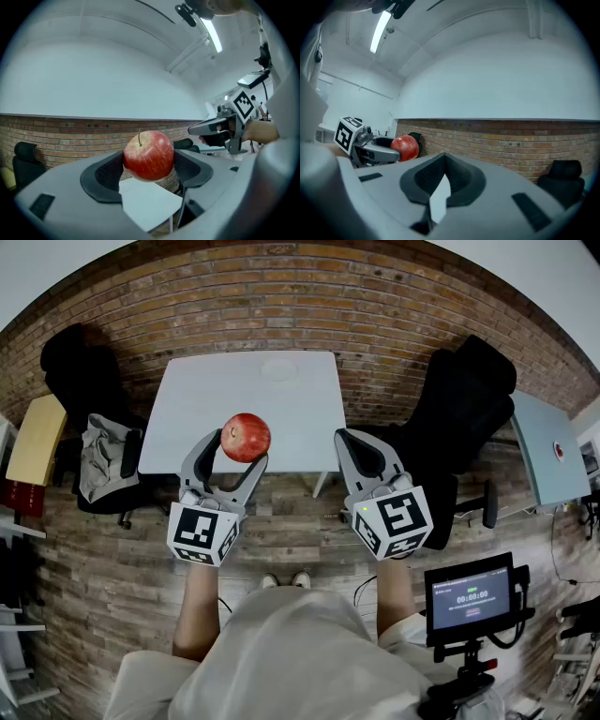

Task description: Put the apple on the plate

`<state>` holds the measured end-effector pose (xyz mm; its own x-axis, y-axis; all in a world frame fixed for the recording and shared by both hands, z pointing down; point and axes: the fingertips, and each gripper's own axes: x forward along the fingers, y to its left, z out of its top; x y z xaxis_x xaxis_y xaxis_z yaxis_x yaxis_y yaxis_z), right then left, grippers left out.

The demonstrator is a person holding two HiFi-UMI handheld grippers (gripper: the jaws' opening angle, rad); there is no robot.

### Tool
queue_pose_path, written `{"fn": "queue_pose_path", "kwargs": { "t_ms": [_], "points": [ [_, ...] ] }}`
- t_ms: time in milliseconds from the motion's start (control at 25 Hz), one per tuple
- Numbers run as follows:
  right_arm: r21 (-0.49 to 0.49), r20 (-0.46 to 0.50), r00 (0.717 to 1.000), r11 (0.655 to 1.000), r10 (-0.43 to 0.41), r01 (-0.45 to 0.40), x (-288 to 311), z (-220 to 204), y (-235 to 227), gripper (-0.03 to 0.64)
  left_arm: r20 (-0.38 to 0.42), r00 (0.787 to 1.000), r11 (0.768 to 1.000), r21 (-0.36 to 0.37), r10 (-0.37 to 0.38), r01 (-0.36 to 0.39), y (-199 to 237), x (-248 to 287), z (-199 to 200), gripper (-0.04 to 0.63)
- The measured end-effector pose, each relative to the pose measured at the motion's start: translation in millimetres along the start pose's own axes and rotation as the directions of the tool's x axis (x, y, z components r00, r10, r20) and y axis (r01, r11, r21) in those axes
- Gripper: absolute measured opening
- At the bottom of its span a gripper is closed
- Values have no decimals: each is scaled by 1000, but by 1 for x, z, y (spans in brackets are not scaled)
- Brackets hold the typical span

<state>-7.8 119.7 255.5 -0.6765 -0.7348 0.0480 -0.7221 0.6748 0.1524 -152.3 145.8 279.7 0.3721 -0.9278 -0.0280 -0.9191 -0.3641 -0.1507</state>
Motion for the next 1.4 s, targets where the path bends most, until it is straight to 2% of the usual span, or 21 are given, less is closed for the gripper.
{"fn": "queue_pose_path", "kwargs": {
  "t_ms": [200,360,1000,1400],
  "points": [
    [44,49,999,999,13,-15,-7,2,-5,3,0,1000,1000,6,-1,1,-6,3,-2,345],
    [38,69,997,999,27,-30,-13,-1,-11,3,1,1000,1000,10,14,-14,-13,5,-5,345],
    [92,12,998,994,60,-61,-15,-31,-55,3,-39,998,999,2,40,-40,-47,37,-14,345],
    [84,19,998,995,56,-57,14,-31,-67,3,-21,999,1000,3,28,-28,-29,63,-16,345]
  ]
}}
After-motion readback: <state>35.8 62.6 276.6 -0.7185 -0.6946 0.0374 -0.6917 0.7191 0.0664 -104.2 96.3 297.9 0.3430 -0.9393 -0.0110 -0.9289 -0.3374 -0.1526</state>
